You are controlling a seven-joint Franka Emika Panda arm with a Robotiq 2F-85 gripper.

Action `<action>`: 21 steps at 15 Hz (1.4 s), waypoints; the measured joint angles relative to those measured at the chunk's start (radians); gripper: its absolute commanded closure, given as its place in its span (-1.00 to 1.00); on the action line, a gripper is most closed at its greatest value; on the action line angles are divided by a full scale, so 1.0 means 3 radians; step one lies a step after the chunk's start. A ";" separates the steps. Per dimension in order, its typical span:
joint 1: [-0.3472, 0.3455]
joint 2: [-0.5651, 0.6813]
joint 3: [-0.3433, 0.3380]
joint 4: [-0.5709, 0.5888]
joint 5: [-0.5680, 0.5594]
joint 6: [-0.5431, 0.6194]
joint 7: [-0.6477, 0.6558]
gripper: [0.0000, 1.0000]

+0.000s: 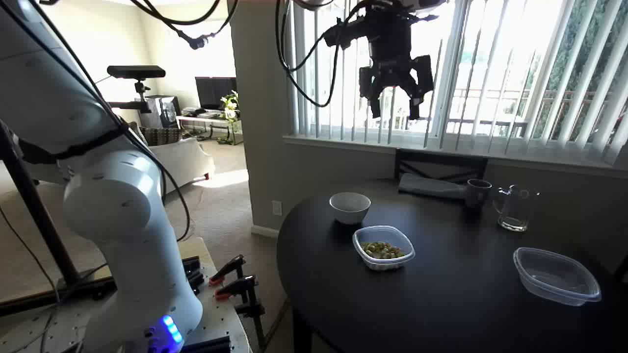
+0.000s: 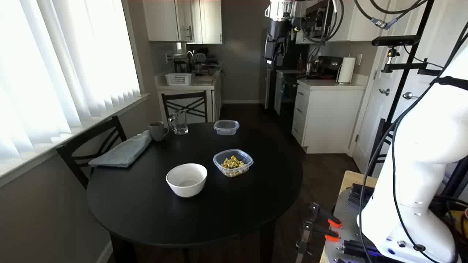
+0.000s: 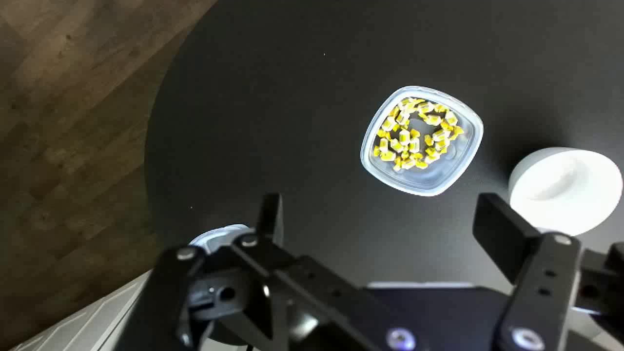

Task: Pour the contents in the clear bowl into the white bowl.

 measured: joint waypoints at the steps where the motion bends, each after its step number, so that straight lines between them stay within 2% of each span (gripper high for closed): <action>1: 0.0000 0.0000 0.0000 0.0000 0.0000 0.0000 0.0000 -1.00; 9: 0.0000 0.0000 0.0000 0.0000 0.0000 0.0000 0.0000 -1.00; 12: 0.0035 0.0085 0.0029 0.0034 0.0106 0.0000 0.0050 -1.00; 16: 0.0166 0.0753 0.0132 0.0362 0.0625 -0.0037 0.0396 -1.00; 21: 0.0165 0.1867 0.0168 0.1089 0.1187 -0.0047 0.0852 -1.00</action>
